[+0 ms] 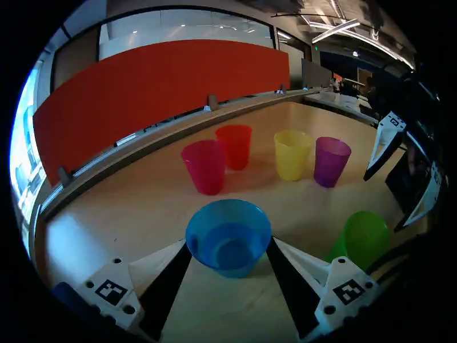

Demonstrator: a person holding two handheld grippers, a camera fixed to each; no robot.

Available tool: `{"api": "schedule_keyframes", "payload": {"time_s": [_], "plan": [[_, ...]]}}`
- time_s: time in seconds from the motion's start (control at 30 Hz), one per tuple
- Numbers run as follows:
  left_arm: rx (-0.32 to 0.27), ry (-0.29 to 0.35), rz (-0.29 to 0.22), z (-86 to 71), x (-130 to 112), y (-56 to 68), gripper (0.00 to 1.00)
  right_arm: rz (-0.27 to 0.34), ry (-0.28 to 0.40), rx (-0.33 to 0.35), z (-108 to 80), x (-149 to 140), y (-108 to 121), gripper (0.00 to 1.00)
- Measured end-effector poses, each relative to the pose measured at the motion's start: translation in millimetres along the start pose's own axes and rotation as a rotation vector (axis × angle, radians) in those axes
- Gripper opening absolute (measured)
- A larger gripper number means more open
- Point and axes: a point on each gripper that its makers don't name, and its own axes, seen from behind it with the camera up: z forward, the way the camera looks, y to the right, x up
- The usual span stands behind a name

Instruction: Pour water

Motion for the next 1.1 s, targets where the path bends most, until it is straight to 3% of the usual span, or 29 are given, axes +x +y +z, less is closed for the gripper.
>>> {"api": "schedule_keyframes", "payload": {"time_s": [0.7, 1.1], "plan": [[-0.008, 0.035, -0.053, 5.7, 9.5, -2.6, 0.89, 0.003, 0.001, -0.008, 2.0, -2.0, 1.0, 1.0], [-0.005, 0.021, -0.029, 4.2, 8.9, 0.5, 0.87, 0.01, 0.008, -0.02, -1.5, -3.2, 4.6, 1.0]]}}
